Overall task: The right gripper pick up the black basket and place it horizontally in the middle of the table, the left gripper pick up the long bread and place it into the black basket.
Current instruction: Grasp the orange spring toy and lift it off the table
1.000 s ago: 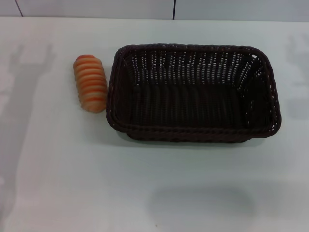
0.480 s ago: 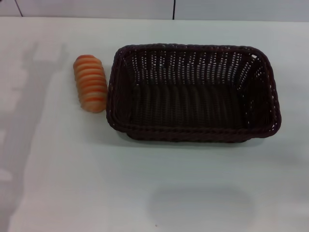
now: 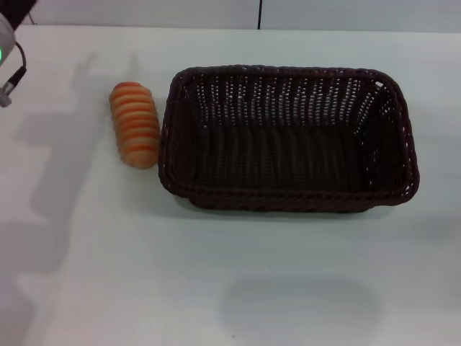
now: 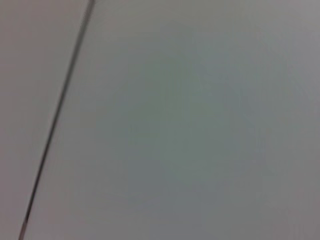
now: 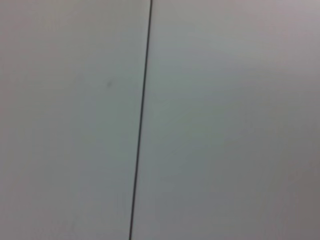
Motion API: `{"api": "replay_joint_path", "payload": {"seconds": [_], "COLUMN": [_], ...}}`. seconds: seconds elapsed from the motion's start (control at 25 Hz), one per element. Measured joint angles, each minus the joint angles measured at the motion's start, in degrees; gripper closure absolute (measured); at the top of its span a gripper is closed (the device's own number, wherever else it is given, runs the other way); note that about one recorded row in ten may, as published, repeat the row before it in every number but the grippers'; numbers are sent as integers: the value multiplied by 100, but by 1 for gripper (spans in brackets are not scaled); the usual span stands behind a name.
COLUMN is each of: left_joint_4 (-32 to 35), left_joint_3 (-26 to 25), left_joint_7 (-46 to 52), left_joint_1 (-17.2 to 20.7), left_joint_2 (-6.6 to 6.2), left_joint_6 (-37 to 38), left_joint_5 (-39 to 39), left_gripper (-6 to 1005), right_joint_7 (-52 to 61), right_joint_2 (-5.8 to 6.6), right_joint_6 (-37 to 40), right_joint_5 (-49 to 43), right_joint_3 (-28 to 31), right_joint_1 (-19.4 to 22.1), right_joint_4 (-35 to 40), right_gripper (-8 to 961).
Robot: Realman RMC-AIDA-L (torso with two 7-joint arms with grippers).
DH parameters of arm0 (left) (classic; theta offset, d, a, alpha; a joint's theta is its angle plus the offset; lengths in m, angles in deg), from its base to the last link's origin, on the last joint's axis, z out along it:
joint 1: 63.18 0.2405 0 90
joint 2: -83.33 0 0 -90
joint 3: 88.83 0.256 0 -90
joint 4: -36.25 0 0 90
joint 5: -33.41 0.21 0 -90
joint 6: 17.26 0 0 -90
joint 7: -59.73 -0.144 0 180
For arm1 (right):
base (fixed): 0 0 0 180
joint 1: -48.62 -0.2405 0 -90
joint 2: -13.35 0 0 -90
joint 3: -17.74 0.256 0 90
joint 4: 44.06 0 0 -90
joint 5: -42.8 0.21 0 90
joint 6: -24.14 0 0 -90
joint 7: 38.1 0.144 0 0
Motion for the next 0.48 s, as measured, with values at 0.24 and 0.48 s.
{"api": "replay_joint_path", "payload": {"seconds": [0.24,0.48], "left_joint_4": [-965,-563], "left_joint_3": [-465,-772], "left_joint_7": [-296,-566], "left_joint_1": [-717,-1618], "left_joint_2": [19,23], "left_joint_6": [-3331,-4752], "left_joint_5": [-21,-14], "left_gripper": [138,138], "right_joint_7": [137,140], "right_joint_2": [19,27], "right_joint_6": [0,6], "right_joint_5": [4,-12], "right_joint_3": [199,204], "right_joint_1": [-248,-297], "right_joint_4": [299,320], "right_gripper": [582,582]}}
